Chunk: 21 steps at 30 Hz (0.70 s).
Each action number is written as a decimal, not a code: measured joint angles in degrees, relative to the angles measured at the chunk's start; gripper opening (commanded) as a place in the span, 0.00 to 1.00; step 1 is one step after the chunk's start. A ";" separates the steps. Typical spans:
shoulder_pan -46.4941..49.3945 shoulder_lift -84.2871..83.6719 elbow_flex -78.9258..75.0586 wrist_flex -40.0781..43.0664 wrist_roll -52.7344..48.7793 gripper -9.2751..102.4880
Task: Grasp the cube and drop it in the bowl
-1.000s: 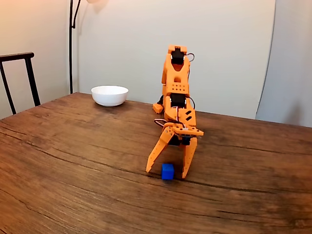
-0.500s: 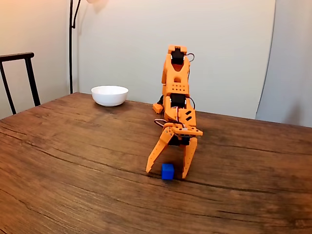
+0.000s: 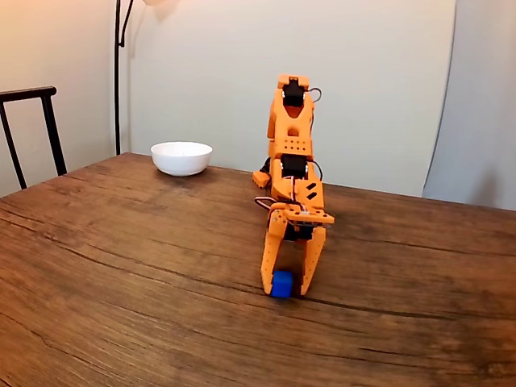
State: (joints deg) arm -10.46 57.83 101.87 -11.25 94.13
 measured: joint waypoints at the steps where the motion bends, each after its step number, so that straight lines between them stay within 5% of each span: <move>1: 0.00 0.00 0.00 0.00 0.00 0.22; 21: 2.20 1.85 0.18 0.09 0.18 0.15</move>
State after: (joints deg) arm -8.26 59.68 102.04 -11.16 94.31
